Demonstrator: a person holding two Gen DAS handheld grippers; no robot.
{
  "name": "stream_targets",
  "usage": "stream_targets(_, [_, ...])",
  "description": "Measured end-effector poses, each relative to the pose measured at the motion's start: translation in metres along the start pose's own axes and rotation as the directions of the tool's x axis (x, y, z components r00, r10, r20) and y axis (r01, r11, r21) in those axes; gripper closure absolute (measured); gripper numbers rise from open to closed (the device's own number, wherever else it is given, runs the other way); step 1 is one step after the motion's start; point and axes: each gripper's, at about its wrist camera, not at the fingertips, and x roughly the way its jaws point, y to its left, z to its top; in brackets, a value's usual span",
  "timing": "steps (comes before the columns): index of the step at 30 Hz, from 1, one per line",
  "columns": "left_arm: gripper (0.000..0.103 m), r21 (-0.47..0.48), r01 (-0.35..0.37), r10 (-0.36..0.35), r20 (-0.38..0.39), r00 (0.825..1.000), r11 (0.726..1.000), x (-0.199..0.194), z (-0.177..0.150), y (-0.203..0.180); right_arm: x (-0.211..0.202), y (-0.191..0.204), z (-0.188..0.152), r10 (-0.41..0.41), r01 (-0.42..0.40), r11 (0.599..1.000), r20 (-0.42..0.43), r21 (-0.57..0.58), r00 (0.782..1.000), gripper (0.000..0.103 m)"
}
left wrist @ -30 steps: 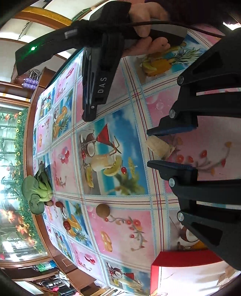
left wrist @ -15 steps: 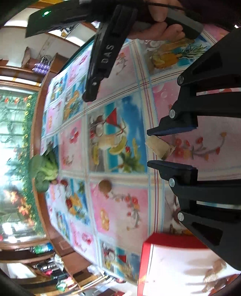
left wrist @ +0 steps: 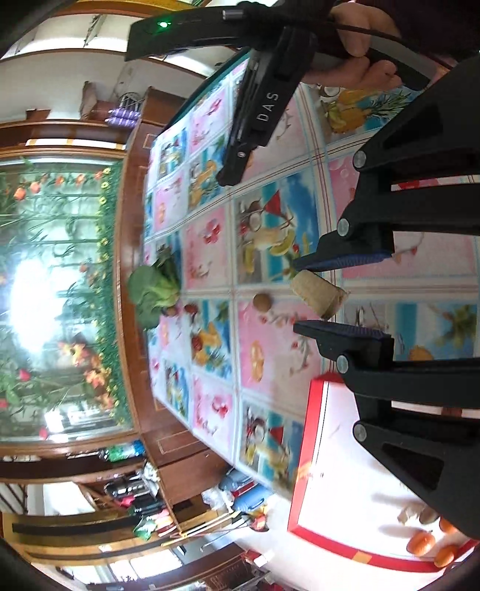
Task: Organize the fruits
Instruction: 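Carry the cube with the left tool while the right tool carries the date over the tray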
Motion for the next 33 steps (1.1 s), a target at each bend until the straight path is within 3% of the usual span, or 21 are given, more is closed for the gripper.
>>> stream_targets(19, [0.074, -0.105, -0.101, 0.11, 0.083, 0.99, 0.989, -0.048, -0.016, 0.066, 0.01, 0.059, -0.017, 0.086, -0.087, 0.993, 0.01, 0.075, 0.996, 0.084])
stream_targets(33, [0.074, -0.192, -0.144, 0.164, 0.091, 0.982, 0.971, -0.068, -0.039, 0.12, 0.019, 0.109, -0.033, 0.133, -0.132, 0.991, -0.01, 0.017, 0.991, 0.084])
